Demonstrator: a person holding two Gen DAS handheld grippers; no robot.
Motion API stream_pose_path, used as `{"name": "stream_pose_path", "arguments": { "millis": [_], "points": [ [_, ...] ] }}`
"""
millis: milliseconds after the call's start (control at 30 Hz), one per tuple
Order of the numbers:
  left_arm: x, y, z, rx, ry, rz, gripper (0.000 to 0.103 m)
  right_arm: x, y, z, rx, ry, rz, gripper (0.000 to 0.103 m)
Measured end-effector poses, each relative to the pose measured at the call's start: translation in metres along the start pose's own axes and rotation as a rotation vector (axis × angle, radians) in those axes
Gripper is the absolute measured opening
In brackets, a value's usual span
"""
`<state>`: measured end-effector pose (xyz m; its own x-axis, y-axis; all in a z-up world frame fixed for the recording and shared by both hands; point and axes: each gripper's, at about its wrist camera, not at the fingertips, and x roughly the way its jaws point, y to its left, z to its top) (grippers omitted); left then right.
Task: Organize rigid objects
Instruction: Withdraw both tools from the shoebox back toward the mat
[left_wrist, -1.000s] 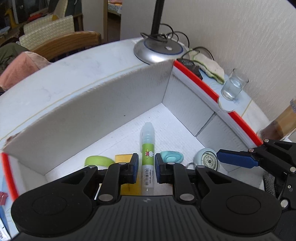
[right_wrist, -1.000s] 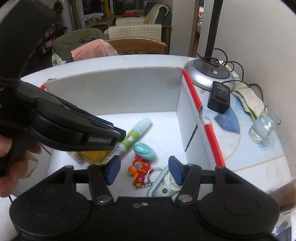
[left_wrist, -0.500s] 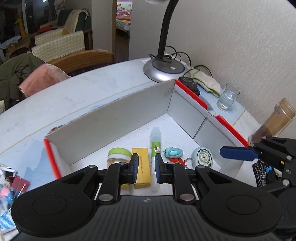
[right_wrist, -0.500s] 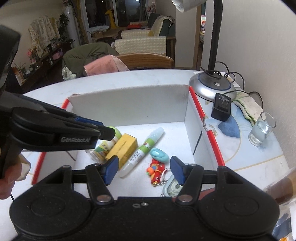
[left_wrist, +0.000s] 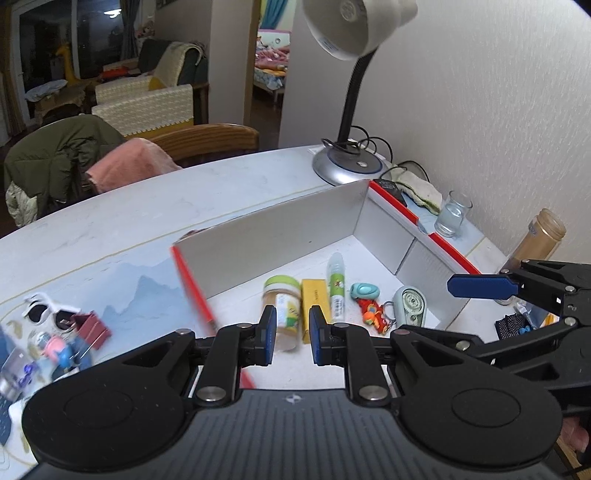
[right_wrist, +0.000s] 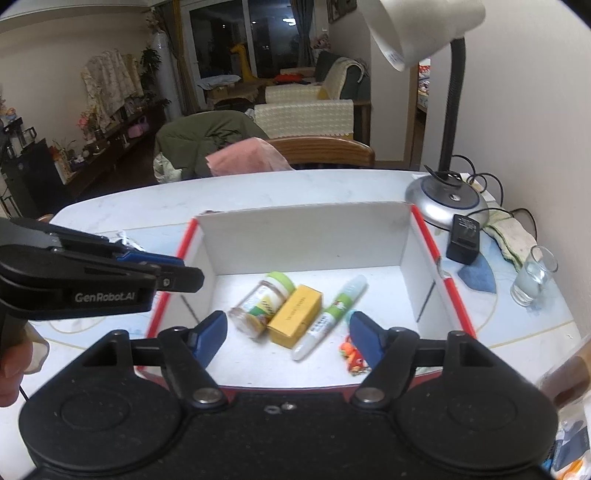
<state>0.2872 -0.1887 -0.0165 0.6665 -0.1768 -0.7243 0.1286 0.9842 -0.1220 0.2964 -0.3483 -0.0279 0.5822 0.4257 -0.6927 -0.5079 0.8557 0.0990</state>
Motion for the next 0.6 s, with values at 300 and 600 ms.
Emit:
{"name": "stream_pose_path", "arguments": {
  "millis": [300, 600],
  "points": [
    [-0.043, 0.042, -0.028, -0.030, -0.031, 0.033, 0.021, -0.011, 0.048, -0.003, -0.013, -0.019, 0.036, 0.082],
    [-0.080, 0.105, -0.060, -0.065, -0.062, 0.056, 0.066, -0.006, 0.110, -0.007, -0.018, -0.012, 0.087, 0.084]
  ]
}}
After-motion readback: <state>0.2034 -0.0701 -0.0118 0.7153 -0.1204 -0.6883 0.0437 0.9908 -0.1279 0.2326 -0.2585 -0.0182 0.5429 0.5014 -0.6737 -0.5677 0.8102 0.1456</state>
